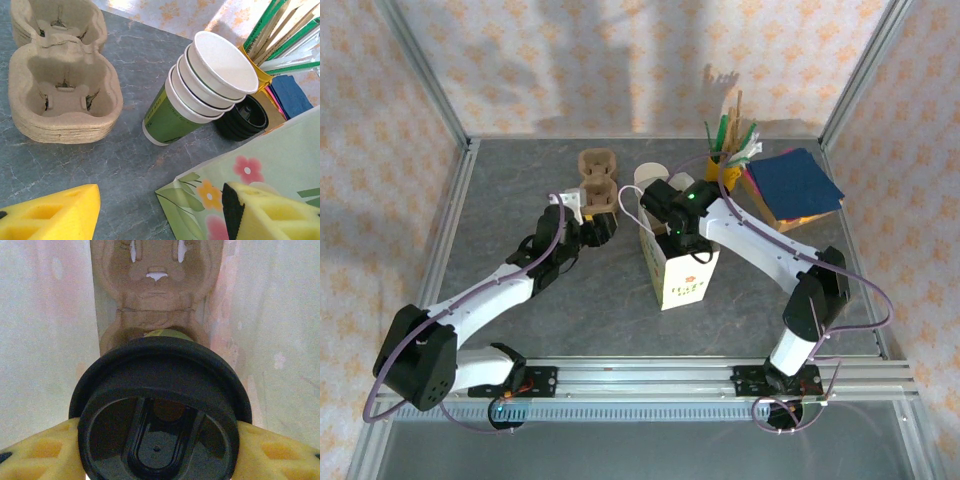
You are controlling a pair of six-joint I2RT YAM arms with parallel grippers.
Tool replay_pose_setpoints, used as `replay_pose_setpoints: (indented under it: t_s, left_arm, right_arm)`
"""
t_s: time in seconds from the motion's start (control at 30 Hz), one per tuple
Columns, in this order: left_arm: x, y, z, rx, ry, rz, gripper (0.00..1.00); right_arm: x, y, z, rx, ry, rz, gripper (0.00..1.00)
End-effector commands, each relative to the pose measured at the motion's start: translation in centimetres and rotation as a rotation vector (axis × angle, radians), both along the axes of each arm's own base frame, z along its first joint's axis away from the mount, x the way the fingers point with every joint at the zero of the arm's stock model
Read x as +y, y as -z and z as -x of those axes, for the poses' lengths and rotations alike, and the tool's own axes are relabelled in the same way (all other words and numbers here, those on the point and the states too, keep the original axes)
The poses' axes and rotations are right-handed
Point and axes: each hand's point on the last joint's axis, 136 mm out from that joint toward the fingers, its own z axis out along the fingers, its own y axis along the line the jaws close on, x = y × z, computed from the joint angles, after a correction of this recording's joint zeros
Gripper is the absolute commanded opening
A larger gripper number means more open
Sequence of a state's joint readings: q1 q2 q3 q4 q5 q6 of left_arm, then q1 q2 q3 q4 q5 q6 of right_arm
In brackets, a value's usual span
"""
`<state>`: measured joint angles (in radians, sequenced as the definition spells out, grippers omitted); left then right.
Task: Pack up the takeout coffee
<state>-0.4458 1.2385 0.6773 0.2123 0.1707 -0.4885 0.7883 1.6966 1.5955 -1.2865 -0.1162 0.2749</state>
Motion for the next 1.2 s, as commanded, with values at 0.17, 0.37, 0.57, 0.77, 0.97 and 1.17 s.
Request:
replay_pose_setpoints:
  t_s: [0.17, 0.37, 0.57, 0.77, 0.97, 1.17]
  left_arm:
    - [0.0, -1.1, -0.1, -0.038, -0.010, 0.004, 0.67]
    - [0.0, -0.9, 0.0, -0.034, -0.011, 0.001, 0.67]
    - [0.0, -1.0, 0.0, -0.035, -0.014, -0.006, 0.67]
    - [0.1, -0.9, 0.0, -0.034, -0.015, -0.005, 0.67]
    - [0.1, -0.9, 0.0, -0.032, -0.014, -0.003, 0.67]
    - [0.2, -0.8, 0.1, -0.033, -0.017, -0.007, 0.67]
  right_arm:
    - [-0.2, -0.9, 0.2, -0.016, -0.014, -0.030, 0.30]
    - [0.3, -1.2, 0.0, -0.026, -0.015, -0.061, 0.30]
    - [0.7, -1.1, 0.0, -0.023, -0.019, -0.076, 0.29]
    - [0.7, -1.0, 0.1, -0.021, -0.018, -0.077, 0.29]
    - [0.7, -0.8, 0.1, -0.017, -0.017, -0.074, 0.29]
    - [0.7, -0.7, 0.0, -0.017, -0.015, -0.074, 0.29]
